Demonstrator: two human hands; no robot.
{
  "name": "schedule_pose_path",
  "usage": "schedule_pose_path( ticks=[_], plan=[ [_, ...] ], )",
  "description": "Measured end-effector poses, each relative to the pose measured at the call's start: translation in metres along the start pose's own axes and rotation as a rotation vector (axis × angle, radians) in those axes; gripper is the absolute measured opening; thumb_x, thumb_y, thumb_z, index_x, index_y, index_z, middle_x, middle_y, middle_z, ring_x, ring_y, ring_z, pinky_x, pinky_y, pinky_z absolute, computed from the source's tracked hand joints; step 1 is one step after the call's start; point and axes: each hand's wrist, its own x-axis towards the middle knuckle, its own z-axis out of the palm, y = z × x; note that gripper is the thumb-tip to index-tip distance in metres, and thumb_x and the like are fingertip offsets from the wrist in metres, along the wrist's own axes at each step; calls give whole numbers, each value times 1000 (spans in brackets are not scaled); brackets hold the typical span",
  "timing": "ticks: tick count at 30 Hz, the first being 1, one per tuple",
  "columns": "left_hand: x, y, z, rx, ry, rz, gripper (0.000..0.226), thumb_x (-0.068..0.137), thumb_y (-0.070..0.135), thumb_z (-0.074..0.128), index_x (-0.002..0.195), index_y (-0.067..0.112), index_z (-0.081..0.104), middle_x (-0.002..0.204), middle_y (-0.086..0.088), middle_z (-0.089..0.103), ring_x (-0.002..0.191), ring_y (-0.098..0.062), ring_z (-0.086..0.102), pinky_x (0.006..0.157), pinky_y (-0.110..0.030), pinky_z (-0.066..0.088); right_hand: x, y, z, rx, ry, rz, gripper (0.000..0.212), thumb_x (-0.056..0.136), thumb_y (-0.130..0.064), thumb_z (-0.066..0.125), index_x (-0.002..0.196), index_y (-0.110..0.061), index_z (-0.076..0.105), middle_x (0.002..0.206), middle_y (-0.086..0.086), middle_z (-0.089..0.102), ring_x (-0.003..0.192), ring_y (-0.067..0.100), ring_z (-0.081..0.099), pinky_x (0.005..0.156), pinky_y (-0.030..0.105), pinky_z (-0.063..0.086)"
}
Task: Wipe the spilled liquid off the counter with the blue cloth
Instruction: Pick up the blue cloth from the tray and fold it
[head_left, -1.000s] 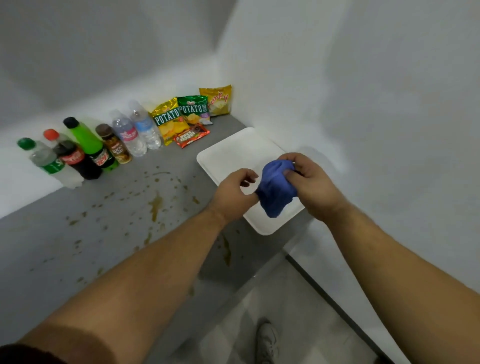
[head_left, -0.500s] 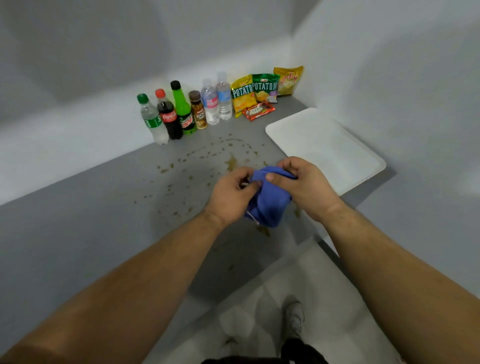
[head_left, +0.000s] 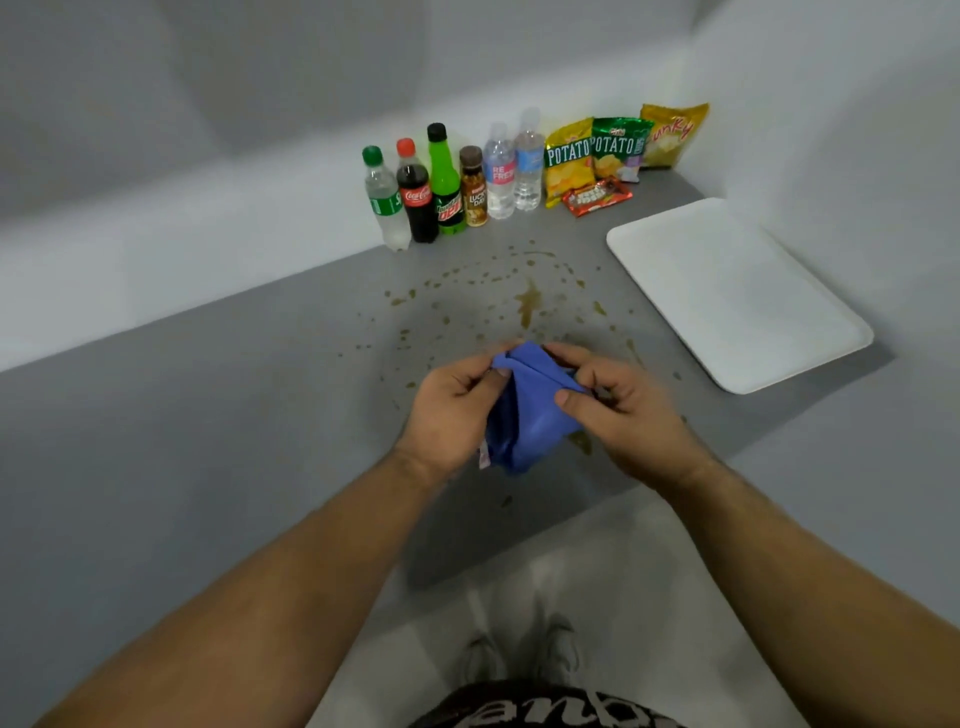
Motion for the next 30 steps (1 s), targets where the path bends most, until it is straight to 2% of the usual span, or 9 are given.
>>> schedule_pose_path(
  ticks=[3, 5, 9, 13, 15, 18, 23, 27, 30],
  plan=[
    [-13, -6, -2, -73, 77, 5, 27, 104, 7, 53, 120, 19, 72, 104, 2, 78, 103, -14, 72, 96, -27, 59, -5, 6, 6, -3, 31, -76, 29, 96, -21, 72, 74, -9, 56, 98, -8, 73, 92, 14, 71, 79, 32, 54],
    [-19, -11, -3, -115, 160, 8, 27, 104, 5, 53, 119, 14, 74, 103, -11, 76, 97, -25, 69, 90, -34, 58, -6, 9, 8, -27, 48, -61, 27, 95, -40, 73, 82, -21, 57, 74, -10, 59, 66, 8, 55, 64, 27, 45],
    [-33, -11, -4, -182, 228, -31, 33, 105, 13, 53, 109, 33, 78, 101, -2, 78, 92, -21, 70, 79, -35, 62, -10, 3, 11, -21, -117, 7, 32, 98, -50, 69, 129, -51, 64, 104, -1, 75, 96, 19, 72, 86, 34, 60],
    [-43, -9, -17, -108, 237, -12, 23, 101, 20, 54, 109, 21, 76, 107, -12, 76, 94, -24, 69, 82, -43, 59, -12, -11, 17, -19, -170, 68, 36, 87, -39, 82, 122, -36, 73, 118, -15, 75, 111, 4, 70, 94, 24, 57],
    [-46, -13, -30, -103, 232, 12, 16, 102, 10, 55, 104, 13, 70, 102, -11, 74, 94, -24, 67, 85, -44, 55, -12, -18, 14, -179, -227, 130, 45, 81, -34, 89, 122, -27, 71, 113, -13, 74, 102, 2, 69, 86, 22, 56],
    [-57, -28, -50, -133, 190, -16, 5, 103, 6, 56, 105, 7, 60, 102, -16, 66, 95, -27, 63, 88, -45, 52, -16, -20, 14, -450, -303, 187, 22, 83, -31, 87, 92, -18, 73, 82, -2, 70, 75, 12, 65, 67, 33, 48],
    [-83, -56, -71, -35, 228, -60, 8, 105, 20, 58, 106, 12, 59, 96, -3, 67, 87, -10, 64, 79, -26, 55, -34, -8, 35, -159, -58, 285, 21, 84, -33, 84, 98, -23, 72, 88, -6, 75, 79, 8, 69, 77, 25, 54],
    [-79, -79, -74, 31, 285, -285, 15, 104, 26, 57, 109, 12, 58, 107, -9, 71, 99, -25, 67, 86, -43, 56, -33, 22, 64, -63, 119, 470, 31, 97, -25, 73, 126, -15, 68, 118, 4, 75, 109, 23, 71, 101, 47, 57],
    [-72, -97, -72, -35, 293, -370, 6, 103, 19, 57, 106, 14, 56, 102, -11, 68, 94, -29, 63, 78, -45, 52, -27, 35, 81, -276, 139, 485, 30, 102, -34, 63, 124, -15, 69, 115, 1, 73, 107, 22, 68, 95, 37, 53]
  ],
)
